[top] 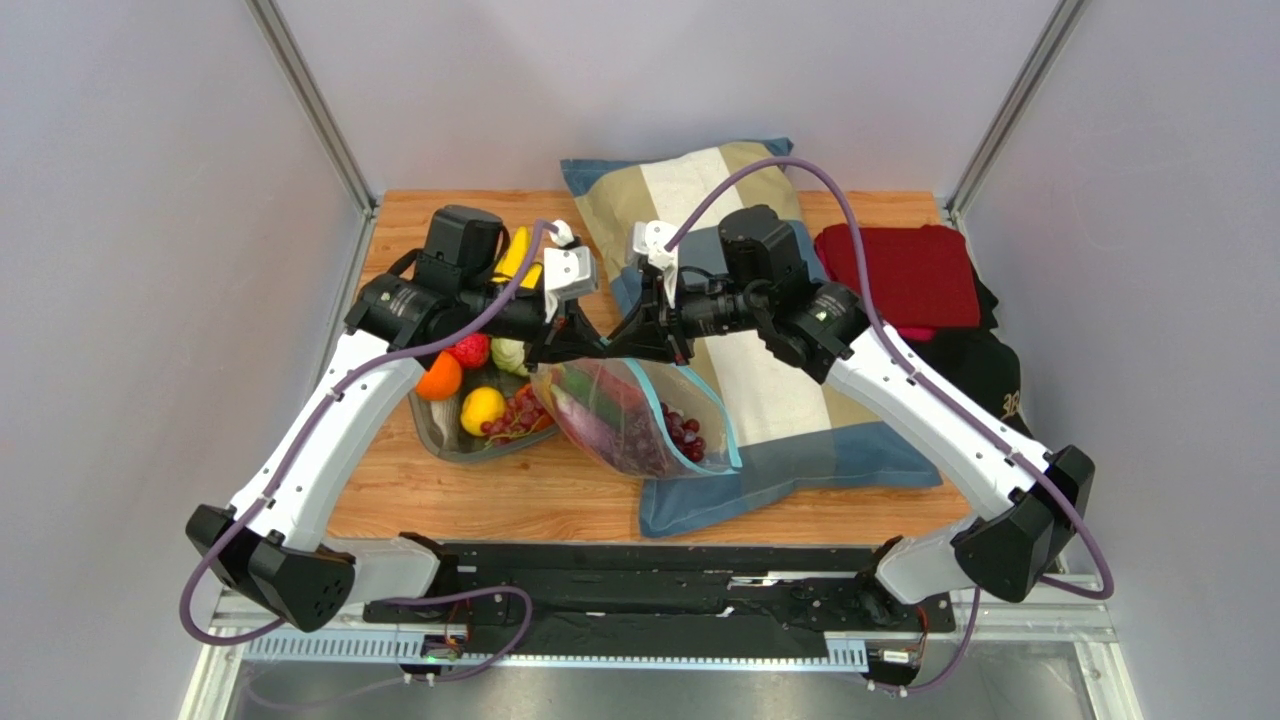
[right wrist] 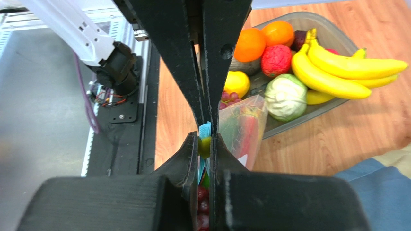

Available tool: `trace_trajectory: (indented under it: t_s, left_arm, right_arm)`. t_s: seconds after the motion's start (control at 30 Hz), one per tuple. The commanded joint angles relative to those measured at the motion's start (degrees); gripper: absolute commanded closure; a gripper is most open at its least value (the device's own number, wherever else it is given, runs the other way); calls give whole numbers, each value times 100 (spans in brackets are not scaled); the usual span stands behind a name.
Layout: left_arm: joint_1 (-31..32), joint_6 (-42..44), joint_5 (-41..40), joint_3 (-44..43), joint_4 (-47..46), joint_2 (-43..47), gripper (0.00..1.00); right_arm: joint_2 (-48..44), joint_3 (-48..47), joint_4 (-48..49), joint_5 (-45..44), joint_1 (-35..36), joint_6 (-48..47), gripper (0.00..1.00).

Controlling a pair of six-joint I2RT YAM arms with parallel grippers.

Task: Place the food in the zip-top bag and seal the zipper
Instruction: Zip the zipper food storage bag at the center of the board.

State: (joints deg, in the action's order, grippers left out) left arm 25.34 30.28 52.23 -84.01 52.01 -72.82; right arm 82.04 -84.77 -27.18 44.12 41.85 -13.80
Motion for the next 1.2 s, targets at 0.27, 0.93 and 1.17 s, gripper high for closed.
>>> trace_trajectory:
  t_s: [0.27, 0.93, 1.17]
  left_arm:
    - [-469, -1086, 455, -37, -999, 444, 100]
    - [-469, 652, 779, -361, -104, -65, 16]
    - [-74, 1032, 578, -318, 55, -285, 27]
  right_arm:
    - [-355, 602, -648, -905, -115, -211, 99]
    - [-347, 217, 582, 835, -476, 589, 100]
    - [-294, 145, 608, 958, -397, 642, 100]
